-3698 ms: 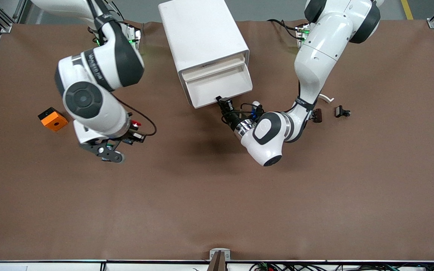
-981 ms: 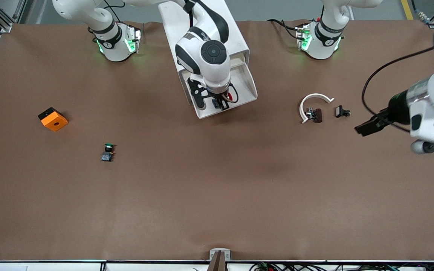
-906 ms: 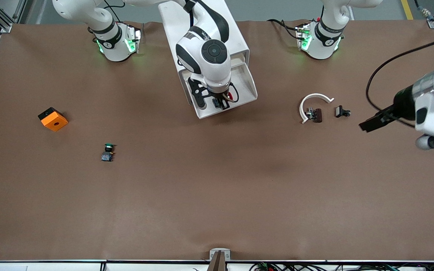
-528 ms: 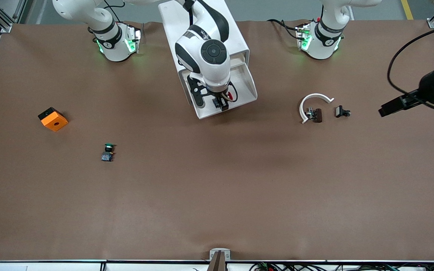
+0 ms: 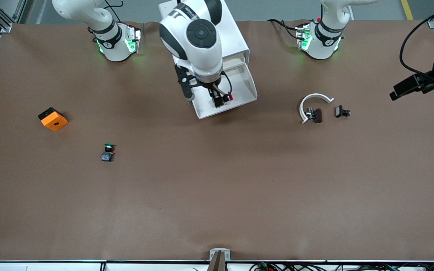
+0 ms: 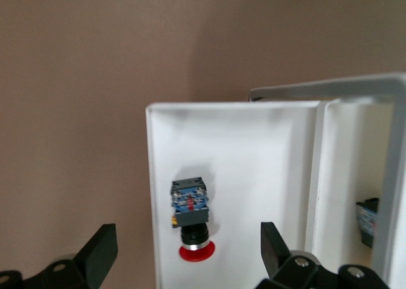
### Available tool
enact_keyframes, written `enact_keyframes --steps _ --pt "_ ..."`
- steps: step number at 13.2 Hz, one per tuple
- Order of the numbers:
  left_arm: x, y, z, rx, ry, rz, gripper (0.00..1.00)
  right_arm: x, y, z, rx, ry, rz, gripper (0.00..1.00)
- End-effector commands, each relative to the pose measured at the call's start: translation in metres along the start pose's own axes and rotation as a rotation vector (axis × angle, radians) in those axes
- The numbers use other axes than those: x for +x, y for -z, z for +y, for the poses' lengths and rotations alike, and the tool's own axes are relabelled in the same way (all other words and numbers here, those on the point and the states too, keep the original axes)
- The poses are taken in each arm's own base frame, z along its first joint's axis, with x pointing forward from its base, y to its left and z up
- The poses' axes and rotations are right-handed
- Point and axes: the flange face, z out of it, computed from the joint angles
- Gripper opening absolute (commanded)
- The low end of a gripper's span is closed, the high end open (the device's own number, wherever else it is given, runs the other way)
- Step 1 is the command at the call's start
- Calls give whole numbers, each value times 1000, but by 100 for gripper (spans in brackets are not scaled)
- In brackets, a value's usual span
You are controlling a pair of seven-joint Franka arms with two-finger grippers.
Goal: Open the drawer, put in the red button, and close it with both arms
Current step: 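Withdraw the right gripper from the drawer while the left gripper returns to it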
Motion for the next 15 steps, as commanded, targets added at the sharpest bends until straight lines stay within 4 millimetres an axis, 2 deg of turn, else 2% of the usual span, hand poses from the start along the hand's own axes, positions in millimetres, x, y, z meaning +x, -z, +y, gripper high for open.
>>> enact_keyframes --steps 1,3,5,6,8,9,10,11,13,14,15 --pt "-15 -2 11 72 -44 35 100 49 46 -26 -13 -70 -60 100" --pt "-11 -10 27 77 -64 42 100 97 90 -37 -26 -81 -99 100" --pt "-6 -38 78 63 -117 36 100 131 121 -36 -36 27 -101 100" --pt "-3 -55 104 57 -110 39 100 157 144 -30 -18 101 -109 100" --pt "2 -91 160 23 -135 64 100 196 185 -12 52 346 -107 100" --pt "2 -110 192 -1 -184 77 100 217 196 -5 60 482 -102 100" --pt "5 -133 215 -22 -219 71 100 245 210 3 81 580 -96 100" --pt "2 -153 239 -44 -252 74 100 275 217 10 89 667 -94 100" --pt "-1 -198 276 -72 -283 53 100 319 219 30 92 824 -62 100" --pt "-1 -225 292 -88 -299 45 100 334 218 37 81 883 -12 100" --pt "-9 -247 314 -109 -314 38 100 343 217 45 73 943 33 100"
